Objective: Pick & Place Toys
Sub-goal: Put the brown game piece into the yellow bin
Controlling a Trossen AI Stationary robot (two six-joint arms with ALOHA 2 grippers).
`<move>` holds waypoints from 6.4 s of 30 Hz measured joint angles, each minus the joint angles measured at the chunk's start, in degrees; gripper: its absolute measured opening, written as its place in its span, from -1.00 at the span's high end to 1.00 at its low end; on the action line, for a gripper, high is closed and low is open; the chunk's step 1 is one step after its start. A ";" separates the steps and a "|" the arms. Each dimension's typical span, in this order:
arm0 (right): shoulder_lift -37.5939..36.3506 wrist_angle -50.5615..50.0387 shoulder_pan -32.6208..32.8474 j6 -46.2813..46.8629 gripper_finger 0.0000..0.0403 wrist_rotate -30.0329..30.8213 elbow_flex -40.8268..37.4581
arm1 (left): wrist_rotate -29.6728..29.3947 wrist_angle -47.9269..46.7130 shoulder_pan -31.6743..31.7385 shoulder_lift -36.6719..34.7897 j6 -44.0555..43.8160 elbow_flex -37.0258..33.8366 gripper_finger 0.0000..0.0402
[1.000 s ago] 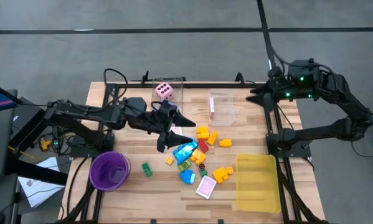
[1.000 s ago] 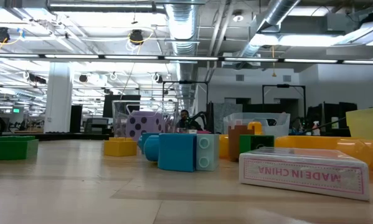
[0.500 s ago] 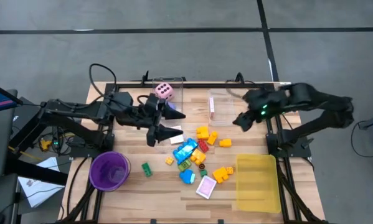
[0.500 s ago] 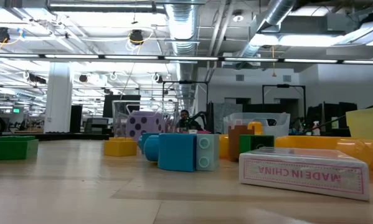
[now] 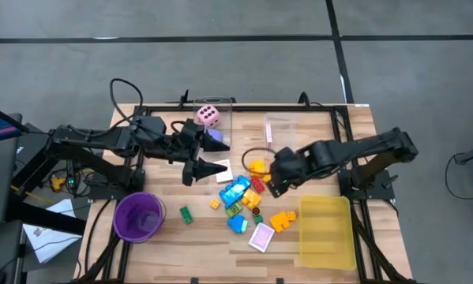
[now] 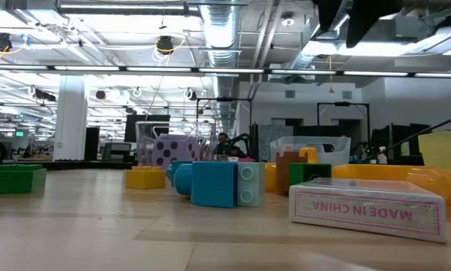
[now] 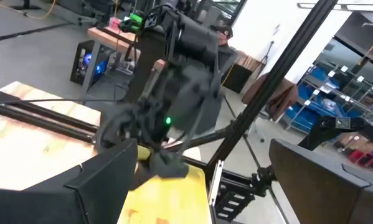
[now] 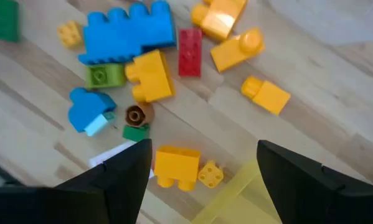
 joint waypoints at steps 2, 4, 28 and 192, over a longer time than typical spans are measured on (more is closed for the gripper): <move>1.68 0.00 0.85 0.73 -0.40 0.02 -0.02 | 1.47 -0.11 -0.02 0.00 -0.02 0.00 -0.80; 3.10 -0.38 1.61 0.86 -0.40 0.00 0.00 | 2.72 -0.22 -0.02 -0.06 -0.01 0.00 -0.80; 5.07 12.19 5.07 -45.73 -0.40 -0.21 0.05 | 5.81 -1.17 -0.02 -0.07 -0.06 0.00 -0.79; 2.65 23.19 53.56 32.50 0.33 -16.90 -27.99 | 7.73 -2.53 3.61 0.00 -4.18 0.02 -0.79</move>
